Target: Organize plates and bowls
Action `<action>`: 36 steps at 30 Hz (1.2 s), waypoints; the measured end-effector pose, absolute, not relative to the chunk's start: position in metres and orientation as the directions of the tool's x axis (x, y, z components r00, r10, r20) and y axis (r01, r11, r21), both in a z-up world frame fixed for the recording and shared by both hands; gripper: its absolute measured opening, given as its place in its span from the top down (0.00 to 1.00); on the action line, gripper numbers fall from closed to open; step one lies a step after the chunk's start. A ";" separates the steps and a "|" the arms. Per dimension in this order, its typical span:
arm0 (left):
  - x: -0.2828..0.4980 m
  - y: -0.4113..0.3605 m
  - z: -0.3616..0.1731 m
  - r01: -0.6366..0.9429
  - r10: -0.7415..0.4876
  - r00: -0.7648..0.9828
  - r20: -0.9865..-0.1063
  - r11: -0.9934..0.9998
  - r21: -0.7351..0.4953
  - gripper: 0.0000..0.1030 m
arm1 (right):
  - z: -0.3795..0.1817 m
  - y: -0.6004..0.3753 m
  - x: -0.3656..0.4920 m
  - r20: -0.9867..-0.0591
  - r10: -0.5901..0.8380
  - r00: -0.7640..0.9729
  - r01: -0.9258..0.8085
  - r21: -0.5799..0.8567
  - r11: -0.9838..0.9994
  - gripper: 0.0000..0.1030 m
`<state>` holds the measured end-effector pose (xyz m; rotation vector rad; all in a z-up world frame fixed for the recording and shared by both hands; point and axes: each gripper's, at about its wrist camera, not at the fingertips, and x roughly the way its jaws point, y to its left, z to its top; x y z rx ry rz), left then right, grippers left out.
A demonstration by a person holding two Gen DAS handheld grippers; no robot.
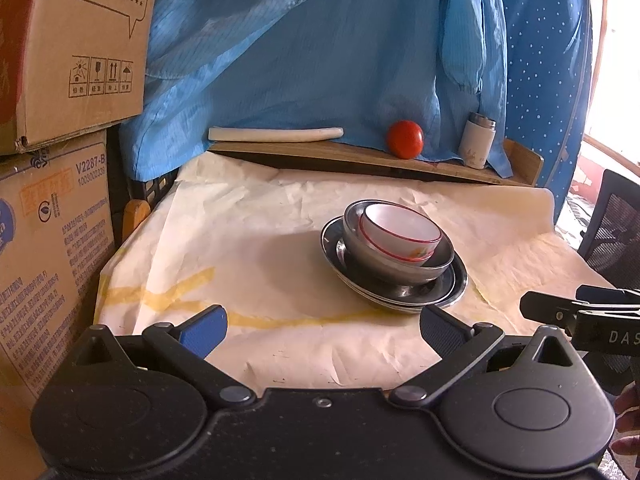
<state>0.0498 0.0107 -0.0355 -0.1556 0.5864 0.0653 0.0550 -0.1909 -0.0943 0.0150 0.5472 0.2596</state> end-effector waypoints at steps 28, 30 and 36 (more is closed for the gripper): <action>0.051 0.007 -0.034 -0.081 -0.014 0.819 -0.573 0.987 -0.141 0.06 | -0.095 -0.192 0.059 -0.520 0.247 0.818 -0.241 0.080 0.967 0.00; 0.051 0.007 -0.034 -0.082 -0.012 0.819 -0.574 0.987 -0.138 0.06 | -0.096 -0.192 0.059 -0.522 0.246 0.817 -0.241 0.080 0.967 0.00; 0.051 0.006 -0.034 -0.087 -0.004 0.818 -0.575 0.988 -0.130 0.06 | -0.097 -0.193 0.060 -0.527 0.251 0.812 -0.245 0.082 0.966 0.00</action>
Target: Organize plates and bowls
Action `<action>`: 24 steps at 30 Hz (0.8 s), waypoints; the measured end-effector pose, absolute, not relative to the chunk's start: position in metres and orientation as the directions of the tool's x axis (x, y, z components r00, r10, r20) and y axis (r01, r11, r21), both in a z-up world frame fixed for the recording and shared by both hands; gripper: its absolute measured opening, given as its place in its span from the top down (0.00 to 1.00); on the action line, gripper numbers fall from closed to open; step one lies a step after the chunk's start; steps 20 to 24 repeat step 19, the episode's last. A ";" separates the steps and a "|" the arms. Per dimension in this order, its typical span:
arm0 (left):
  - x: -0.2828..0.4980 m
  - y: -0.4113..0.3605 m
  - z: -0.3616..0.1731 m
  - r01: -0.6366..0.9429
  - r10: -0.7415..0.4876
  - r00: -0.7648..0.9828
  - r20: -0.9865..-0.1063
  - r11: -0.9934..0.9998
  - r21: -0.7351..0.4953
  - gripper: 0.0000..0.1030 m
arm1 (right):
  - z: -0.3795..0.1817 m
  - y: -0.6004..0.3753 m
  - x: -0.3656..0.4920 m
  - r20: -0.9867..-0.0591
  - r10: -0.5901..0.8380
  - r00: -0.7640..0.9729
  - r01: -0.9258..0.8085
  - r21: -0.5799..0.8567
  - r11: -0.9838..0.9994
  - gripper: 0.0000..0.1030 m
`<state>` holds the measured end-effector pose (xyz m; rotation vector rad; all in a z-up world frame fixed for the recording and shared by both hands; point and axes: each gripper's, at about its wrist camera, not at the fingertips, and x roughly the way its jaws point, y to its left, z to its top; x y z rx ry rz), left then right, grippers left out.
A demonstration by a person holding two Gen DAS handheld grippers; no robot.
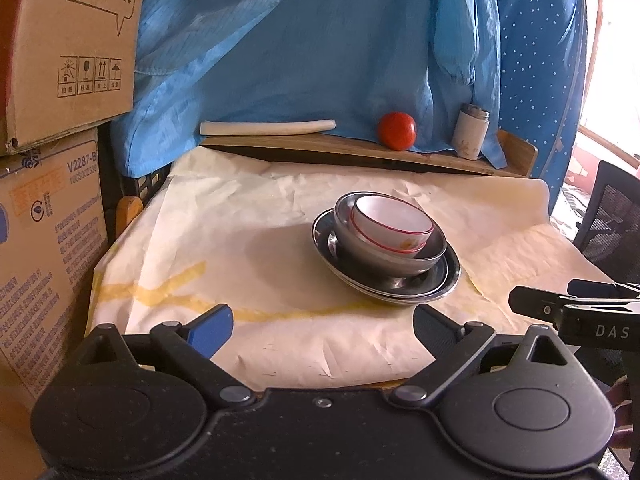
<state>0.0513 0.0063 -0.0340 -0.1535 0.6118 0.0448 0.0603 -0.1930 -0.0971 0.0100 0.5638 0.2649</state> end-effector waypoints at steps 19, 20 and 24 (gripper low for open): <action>0.055 0.009 -0.037 -0.084 -0.004 0.809 -0.588 0.989 -0.122 0.08 | -0.101 -0.193 0.067 -0.543 0.265 0.797 -0.258 0.090 0.962 0.00; 0.055 0.009 -0.037 -0.084 -0.004 0.809 -0.588 0.989 -0.122 0.08 | -0.101 -0.193 0.067 -0.543 0.265 0.797 -0.258 0.090 0.962 0.00; 0.055 0.009 -0.037 -0.084 -0.004 0.809 -0.588 0.989 -0.122 0.08 | -0.101 -0.193 0.067 -0.543 0.265 0.797 -0.258 0.090 0.962 0.00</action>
